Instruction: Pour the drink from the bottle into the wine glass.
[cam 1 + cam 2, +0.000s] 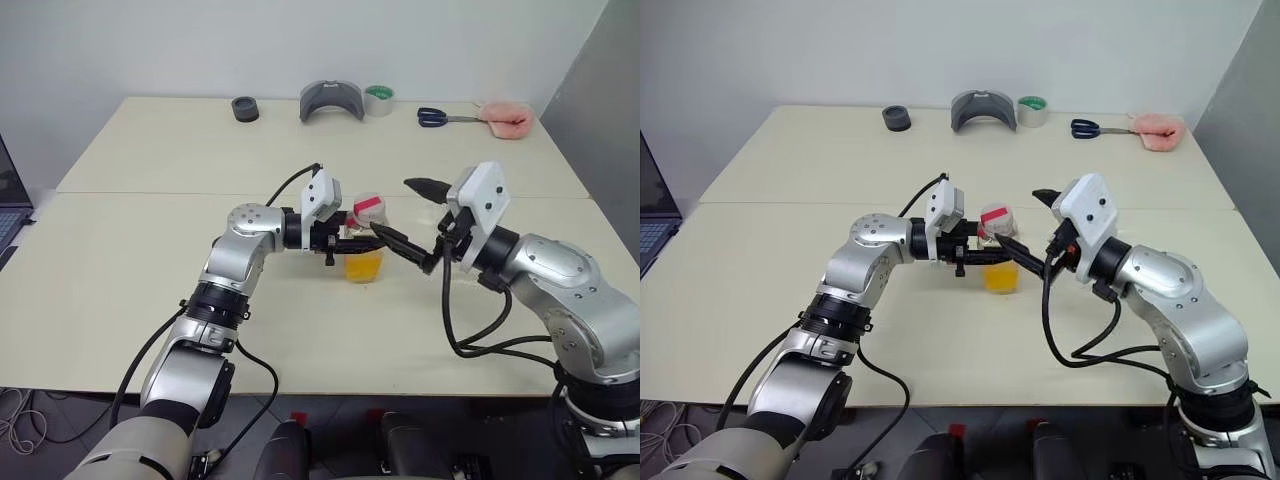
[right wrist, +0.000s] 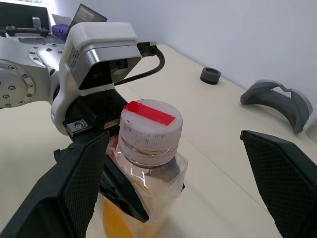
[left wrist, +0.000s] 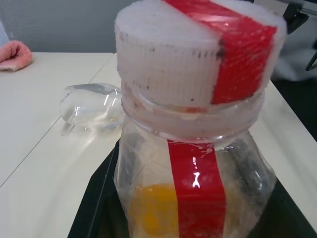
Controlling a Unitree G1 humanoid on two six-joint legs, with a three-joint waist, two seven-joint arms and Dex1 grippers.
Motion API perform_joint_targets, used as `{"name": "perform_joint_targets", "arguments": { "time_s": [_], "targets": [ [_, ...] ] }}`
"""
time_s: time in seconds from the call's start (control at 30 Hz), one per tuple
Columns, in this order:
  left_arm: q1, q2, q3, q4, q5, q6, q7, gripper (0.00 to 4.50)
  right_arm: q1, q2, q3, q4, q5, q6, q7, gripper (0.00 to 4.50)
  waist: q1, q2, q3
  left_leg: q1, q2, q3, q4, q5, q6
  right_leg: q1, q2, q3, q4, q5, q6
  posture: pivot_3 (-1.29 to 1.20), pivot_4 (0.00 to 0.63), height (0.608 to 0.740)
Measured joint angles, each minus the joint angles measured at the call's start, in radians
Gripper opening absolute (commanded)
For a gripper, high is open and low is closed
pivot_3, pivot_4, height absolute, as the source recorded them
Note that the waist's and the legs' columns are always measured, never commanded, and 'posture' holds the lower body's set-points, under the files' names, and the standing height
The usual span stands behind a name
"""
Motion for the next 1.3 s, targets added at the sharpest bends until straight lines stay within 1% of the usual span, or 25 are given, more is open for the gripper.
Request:
{"name": "perform_joint_targets", "arguments": {
  "time_s": [0.33, 0.5, 0.8, 1.07, 1.3],
  "targets": [
    [0.0, 0.0, 0.0, 0.001, 0.0, 0.0, 0.001, 1.78, 0.0, -0.016, -0.012, 0.0, 0.056, 0.009, 0.026, 4.5, 0.0, 0.0, 0.0, 0.0, 0.0, 0.0, 0.0, 0.0, 0.0, 0.0, 0.0, 0.0, 0.0, 0.0, 0.0, 0.0, 0.15, 0.74],
    [0.0, -0.001, 0.0, 0.001, 0.0, 0.001, 0.001, 1.78, 0.0, -0.041, -0.015, -0.004, 0.091, 0.027, 0.046, 4.5, 0.0, 0.0, 0.0, 0.0, 0.0, 0.0, 0.0, 0.0, 0.0, 0.0, 0.0, 0.0, 0.0, 0.0, 0.0, 0.0, 0.15, 0.74],
    [0.0, -0.007, 0.0, 0.001, 0.0, 0.002, 0.002, 1.78, -0.015, -0.037, -0.021, -0.004, 0.123, 0.028, 0.041, 4.5, 0.0, 0.0, 0.0, 0.0, 0.0, 0.0, 0.0, 0.0, 0.0, 0.0, 0.0, 0.0, 0.0, 0.0, 0.0, 0.0, 0.15, 0.74],
    [0.0, -0.01, 0.0, 0.001, 0.0, 0.004, 0.002, 1.78, -0.033, -0.031, 0.004, 0.013, 0.089, 0.022, 0.017, 4.5, 0.0, 0.0, 0.0, 0.0, 0.0, 0.0, 0.0, 0.0, 0.0, 0.0, 0.0, 0.0, 0.0, 0.0, 0.0, 0.0, 0.15, 0.74],
    [0.0, -0.011, 0.0, 0.001, 0.0, 0.004, 0.002, 1.78, -0.059, 0.006, 0.033, 0.054, 0.025, -0.01, -0.006, 4.5, 0.0, 0.0, 0.0, 0.0, 0.0, 0.0, 0.0, 0.0, 0.0, 0.0, 0.0, 0.0, 0.0, 0.0, 0.0, 0.0, 0.15, 0.74]
  ]
}}
